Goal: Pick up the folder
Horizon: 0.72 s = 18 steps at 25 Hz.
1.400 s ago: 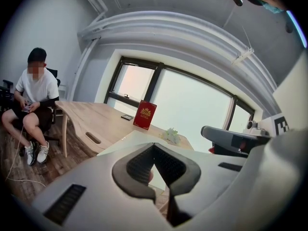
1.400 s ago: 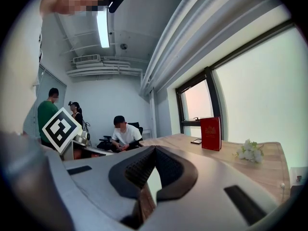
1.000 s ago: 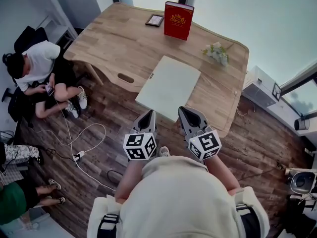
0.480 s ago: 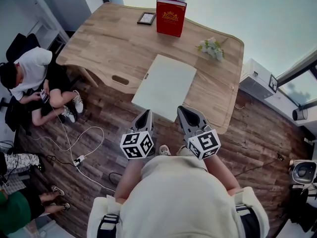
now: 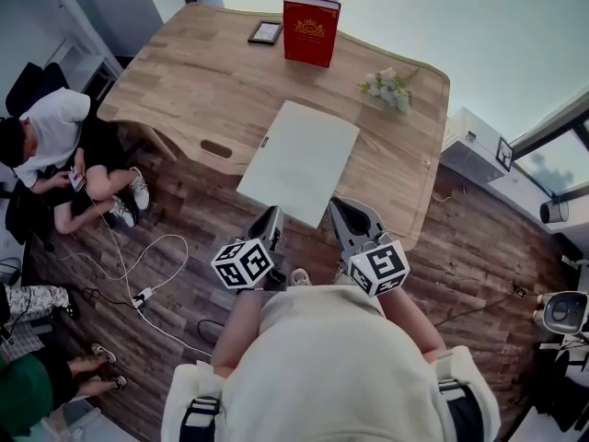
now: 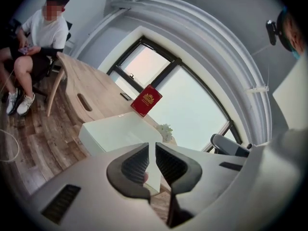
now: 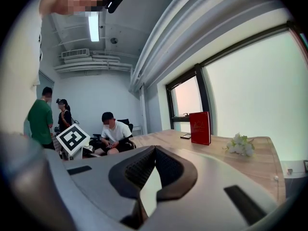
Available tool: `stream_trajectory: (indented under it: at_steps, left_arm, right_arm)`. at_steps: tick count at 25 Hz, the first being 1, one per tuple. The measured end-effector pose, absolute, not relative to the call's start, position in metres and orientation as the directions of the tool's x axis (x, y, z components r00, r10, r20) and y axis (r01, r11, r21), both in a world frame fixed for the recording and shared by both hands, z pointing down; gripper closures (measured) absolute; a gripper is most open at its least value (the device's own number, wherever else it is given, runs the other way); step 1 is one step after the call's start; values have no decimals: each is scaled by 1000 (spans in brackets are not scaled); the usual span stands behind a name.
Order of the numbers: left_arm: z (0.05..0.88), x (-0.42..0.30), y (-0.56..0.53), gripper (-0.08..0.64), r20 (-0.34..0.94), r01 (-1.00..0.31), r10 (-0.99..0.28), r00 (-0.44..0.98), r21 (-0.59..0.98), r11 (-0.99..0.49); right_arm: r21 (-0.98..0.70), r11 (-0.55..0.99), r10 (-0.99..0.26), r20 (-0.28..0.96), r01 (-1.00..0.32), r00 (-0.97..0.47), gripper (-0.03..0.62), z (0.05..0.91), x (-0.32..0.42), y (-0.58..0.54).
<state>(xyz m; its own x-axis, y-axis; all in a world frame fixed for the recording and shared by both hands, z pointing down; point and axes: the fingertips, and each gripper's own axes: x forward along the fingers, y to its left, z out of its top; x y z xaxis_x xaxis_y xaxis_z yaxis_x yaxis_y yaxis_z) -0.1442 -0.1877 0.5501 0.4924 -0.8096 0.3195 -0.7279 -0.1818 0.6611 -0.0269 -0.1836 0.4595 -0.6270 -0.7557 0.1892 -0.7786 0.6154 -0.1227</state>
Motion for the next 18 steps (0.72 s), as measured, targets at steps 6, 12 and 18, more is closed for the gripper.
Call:
stream_trajectory:
  at_steps: [6,12,18]
  left_arm:
    - [573,-146,-186,359,301,-604,-801,517,792,-92]
    - [589,-150,-182,248,247,-460,-805,539,887,-35]
    - [614,-145,-181,179,263,-406,-787,558,914,17]
  right_arm:
    - [-128,638,-735,194,-759,-650,574,462,-26,-191]
    - [-144,639,-729,200,-756,-654,574,468,-25,-188]
    - [-151,629,-732,217,-763,-646,574,474,-16,-185]
